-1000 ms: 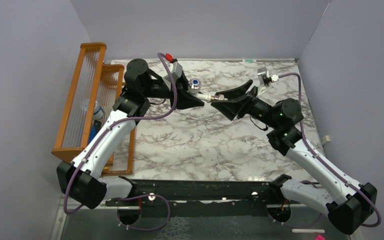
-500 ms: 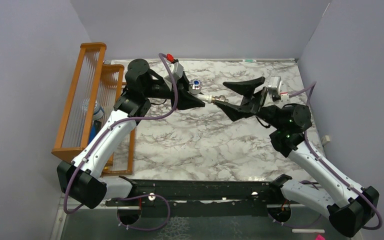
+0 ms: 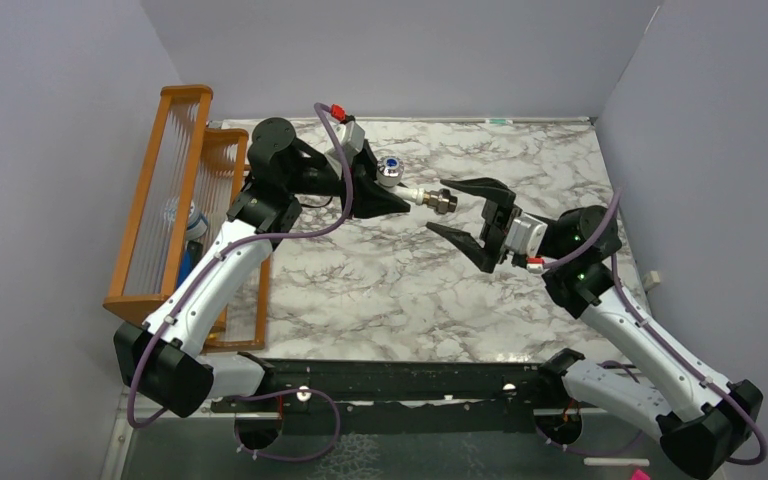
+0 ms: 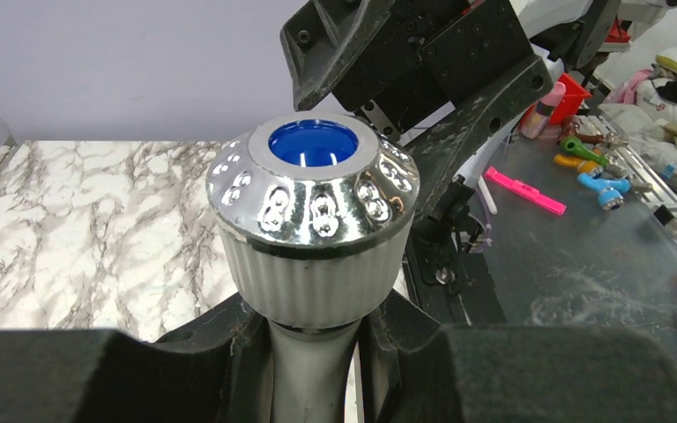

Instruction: Install the water faucets

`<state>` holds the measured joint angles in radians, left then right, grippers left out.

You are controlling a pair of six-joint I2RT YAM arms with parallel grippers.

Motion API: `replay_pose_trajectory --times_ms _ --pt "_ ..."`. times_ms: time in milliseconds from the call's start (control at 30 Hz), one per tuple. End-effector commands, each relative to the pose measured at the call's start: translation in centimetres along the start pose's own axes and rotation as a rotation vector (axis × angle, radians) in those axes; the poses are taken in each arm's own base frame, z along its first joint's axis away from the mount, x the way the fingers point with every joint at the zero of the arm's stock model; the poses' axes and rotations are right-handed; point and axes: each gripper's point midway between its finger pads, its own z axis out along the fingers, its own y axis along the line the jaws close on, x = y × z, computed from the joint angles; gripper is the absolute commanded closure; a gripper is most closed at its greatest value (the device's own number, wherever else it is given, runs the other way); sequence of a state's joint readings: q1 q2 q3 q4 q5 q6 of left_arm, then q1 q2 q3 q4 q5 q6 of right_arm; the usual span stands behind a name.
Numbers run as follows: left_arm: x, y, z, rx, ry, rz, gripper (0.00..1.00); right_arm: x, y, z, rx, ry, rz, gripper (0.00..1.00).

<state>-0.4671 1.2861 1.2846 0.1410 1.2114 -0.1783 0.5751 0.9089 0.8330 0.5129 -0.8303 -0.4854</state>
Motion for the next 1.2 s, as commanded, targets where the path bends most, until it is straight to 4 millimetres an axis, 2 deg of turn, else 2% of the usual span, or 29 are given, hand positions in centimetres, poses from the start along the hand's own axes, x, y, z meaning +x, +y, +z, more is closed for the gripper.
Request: replay_pose_trajectory --times_ms 0,200,500,667,933,1067,1167 --pt "-2.8 -1.0 0.0 0.028 -0.031 0.091 1.00 -0.3 0.0 0.1 -0.035 -0.012 -0.177 0.30" --pt "-2.6 -1.0 0.0 0.037 -0.027 0.086 1.00 0.2 -0.2 0.1 -0.016 -0.009 -0.215 0.39" --pt "-2.6 -1.2 0.1 0.049 -0.027 0.084 1.00 1.0 0.3 0.0 -0.045 0.014 -0.216 0.40" --pt "-2.6 -1.2 0.1 0.051 -0.029 0.084 1.00 1.6 0.5 0.1 -0.048 0.024 -0.205 0.45" --pt "-2.5 -1.4 0.0 0.060 -0.028 0.080 1.00 2.0 0.7 -0.1 -0.045 0.037 -0.197 0.47" --pt "-2.5 -1.4 0.0 0.060 -0.030 0.089 1.00 2.0 0.3 0.0 -0.017 0.037 -0.135 0.61" --pt "-2.5 -1.3 0.0 0.056 -0.033 0.099 1.00 1.8 -0.1 0.0 0.031 0.040 -0.011 0.75"
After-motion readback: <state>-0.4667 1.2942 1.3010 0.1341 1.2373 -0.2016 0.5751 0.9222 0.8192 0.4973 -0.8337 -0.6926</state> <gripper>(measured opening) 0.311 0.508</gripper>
